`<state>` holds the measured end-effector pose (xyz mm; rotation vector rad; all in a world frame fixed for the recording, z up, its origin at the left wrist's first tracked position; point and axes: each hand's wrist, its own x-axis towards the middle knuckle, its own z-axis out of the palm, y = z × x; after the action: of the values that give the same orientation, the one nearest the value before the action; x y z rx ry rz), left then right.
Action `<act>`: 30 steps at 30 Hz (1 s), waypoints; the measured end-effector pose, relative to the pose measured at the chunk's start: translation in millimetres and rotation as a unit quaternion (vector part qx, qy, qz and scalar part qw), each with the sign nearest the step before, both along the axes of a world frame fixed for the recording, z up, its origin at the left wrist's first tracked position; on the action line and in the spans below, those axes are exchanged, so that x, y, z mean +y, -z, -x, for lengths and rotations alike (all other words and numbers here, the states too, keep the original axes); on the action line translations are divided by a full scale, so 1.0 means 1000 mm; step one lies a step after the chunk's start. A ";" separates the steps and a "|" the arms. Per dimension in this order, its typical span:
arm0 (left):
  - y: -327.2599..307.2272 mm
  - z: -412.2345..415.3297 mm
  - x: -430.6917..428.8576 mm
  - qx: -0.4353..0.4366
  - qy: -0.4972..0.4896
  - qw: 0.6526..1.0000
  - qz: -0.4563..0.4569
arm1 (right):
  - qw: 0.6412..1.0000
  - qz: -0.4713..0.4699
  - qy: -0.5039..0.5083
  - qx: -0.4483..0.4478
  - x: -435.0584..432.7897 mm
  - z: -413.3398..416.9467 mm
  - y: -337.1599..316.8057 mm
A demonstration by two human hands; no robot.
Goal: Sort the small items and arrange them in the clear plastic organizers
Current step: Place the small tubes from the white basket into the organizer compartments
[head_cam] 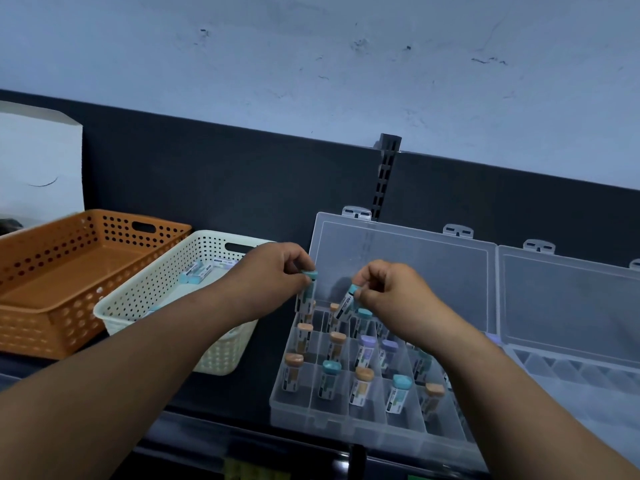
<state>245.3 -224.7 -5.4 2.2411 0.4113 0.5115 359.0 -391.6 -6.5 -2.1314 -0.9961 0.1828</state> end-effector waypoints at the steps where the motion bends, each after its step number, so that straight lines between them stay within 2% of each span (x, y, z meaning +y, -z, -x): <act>1: 0.001 -0.002 0.002 0.005 0.001 1.000 -0.002 | 1.000 0.007 0.001 -0.008 0.002 -0.001 0.000; 17: 0.022 -0.034 0.022 0.099 0.029 0.992 -0.078 | 0.994 0.106 0.013 -0.038 0.026 -0.018 0.016; 30: 0.035 -0.042 0.021 0.175 0.071 0.964 -0.187 | 0.980 0.195 -0.012 -0.027 0.043 -0.019 0.030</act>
<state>287.0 -203.8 -40.7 2.7162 0.3473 0.1185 378.3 -348.7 -36.3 -2.4900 -1.0871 0.3574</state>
